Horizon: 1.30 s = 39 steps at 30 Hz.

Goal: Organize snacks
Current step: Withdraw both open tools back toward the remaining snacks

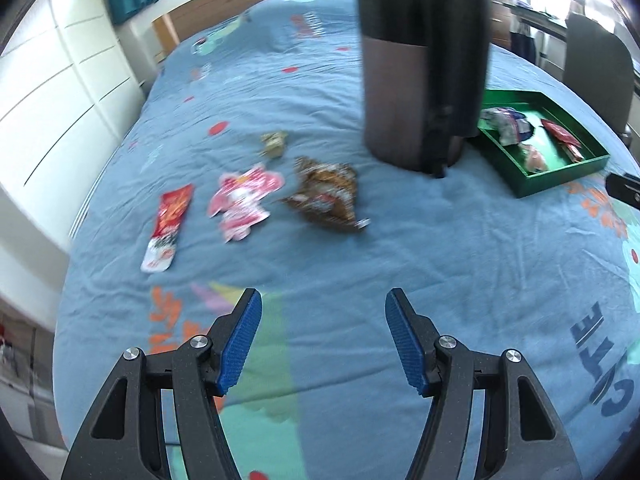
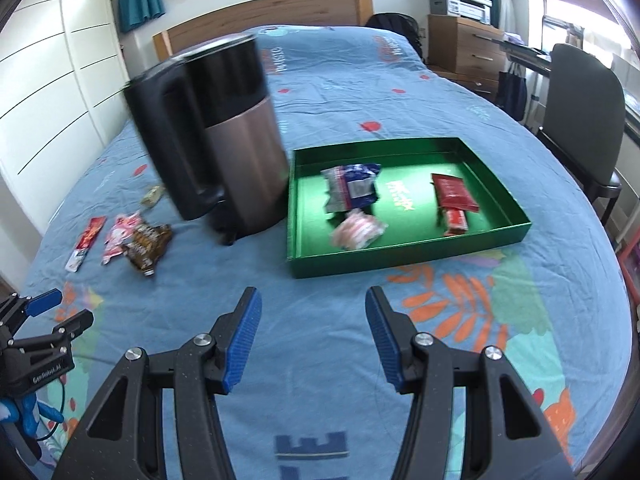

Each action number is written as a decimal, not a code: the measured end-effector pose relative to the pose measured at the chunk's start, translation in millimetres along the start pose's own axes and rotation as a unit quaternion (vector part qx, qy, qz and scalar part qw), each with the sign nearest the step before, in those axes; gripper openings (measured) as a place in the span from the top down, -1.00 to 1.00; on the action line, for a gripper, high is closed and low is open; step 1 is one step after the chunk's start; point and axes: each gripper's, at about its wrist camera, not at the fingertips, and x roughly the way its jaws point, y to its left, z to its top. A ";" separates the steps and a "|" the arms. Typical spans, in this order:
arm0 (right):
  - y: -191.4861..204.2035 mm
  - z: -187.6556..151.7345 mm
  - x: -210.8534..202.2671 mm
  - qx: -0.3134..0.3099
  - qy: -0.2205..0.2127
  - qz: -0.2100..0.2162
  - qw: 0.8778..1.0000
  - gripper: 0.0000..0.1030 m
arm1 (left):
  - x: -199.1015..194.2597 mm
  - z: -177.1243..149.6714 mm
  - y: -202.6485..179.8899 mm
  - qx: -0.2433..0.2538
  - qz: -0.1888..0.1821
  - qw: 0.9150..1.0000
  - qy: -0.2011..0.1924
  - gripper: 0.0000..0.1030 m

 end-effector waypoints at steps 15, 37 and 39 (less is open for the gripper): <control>65.4 -8.5 -15.9 -0.041 0.000 0.027 0.999 -1.00 | -15.3 -30.0 67.6 -0.060 0.009 0.998 0.002 -0.14; 143.2 -12.1 -2.1 -0.088 0.012 0.058 0.994 -1.00 | -13.1 -63.9 146.6 -0.141 0.039 0.989 0.007 -0.15; 150.6 -12.8 2.0 -0.092 0.015 0.061 0.994 -1.00 | -14.4 -63.6 149.8 -0.144 0.046 0.988 0.002 -0.15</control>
